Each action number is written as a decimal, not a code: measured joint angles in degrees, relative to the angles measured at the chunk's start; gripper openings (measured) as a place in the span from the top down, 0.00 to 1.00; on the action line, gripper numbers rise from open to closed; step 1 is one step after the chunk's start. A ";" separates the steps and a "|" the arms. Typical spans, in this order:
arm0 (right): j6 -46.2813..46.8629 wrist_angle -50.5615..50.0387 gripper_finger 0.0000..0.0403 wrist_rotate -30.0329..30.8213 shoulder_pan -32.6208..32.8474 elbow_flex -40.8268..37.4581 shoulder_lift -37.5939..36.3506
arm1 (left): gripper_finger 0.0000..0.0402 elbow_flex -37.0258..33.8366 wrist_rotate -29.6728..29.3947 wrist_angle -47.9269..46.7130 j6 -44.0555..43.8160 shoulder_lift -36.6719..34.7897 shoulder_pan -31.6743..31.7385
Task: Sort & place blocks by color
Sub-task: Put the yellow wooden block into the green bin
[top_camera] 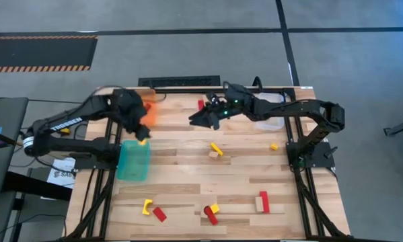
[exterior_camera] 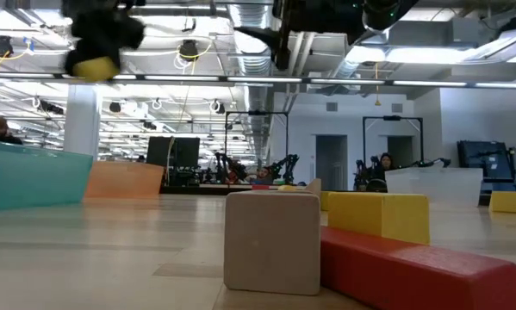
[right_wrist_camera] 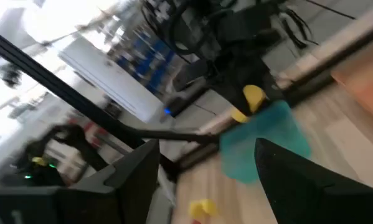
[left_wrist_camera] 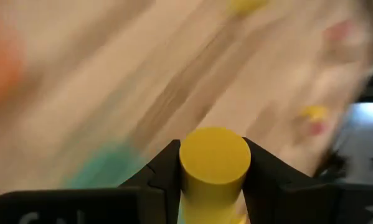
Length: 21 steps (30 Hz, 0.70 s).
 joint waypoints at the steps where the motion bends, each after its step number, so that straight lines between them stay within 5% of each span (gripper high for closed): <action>1: -1.09 -1.14 0.30 0.48 0.20 0.00 0.00 | 0.75 -1.16 -1.80 -2.12 -2.83 0.01 -1.09; 4: -1.98 -1.79 0.30 1.18 0.44 0.00 0.00 | 0.75 -5.03 -6.23 -8.34 -9.87 -0.04 -3.94; 12: -3.43 -3.43 0.30 0.79 0.13 0.00 0.00 | 0.75 -16.84 -5.45 -2.56 -24.50 0.20 -12.76; 21: -8.07 -16.61 0.30 -5.11 -0.04 0.00 -0.02 | 0.73 -18.60 -6.21 1.55 -27.32 1.51 -15.08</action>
